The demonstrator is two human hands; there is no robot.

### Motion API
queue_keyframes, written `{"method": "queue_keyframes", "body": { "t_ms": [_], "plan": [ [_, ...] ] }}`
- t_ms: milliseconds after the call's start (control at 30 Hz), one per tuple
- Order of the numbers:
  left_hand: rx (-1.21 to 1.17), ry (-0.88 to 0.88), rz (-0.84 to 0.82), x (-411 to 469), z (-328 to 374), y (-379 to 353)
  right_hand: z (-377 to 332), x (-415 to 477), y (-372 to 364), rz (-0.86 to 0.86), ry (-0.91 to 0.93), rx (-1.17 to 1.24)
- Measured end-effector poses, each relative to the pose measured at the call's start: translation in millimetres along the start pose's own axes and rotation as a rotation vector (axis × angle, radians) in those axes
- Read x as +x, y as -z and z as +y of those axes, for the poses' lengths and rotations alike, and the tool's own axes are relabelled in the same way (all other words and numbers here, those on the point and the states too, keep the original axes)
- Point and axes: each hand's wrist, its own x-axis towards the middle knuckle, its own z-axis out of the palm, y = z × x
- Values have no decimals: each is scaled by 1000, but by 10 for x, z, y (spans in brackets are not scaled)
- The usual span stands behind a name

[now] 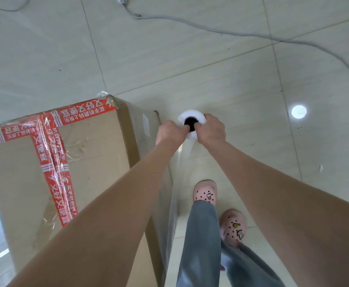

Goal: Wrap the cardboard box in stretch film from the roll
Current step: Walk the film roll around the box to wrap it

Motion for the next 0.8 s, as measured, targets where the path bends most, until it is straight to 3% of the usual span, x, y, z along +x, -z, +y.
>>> {"method": "queue_keyframes", "body": {
  "t_ms": [200, 300, 500, 800],
  "plan": [
    [342, -341, 76, 76, 257, 113, -85, 82, 50, -89, -11, -36],
    [504, -394, 68, 145, 356, 129, -144, 134, 38, -117, 23, -101],
    [499, -309, 106, 346, 394, 333, -381, 288, 58, -163, 42, -150],
    [37, 21, 192, 497, 384, 543, -751, 542, 144, -30, 134, -289]
  ]
}}
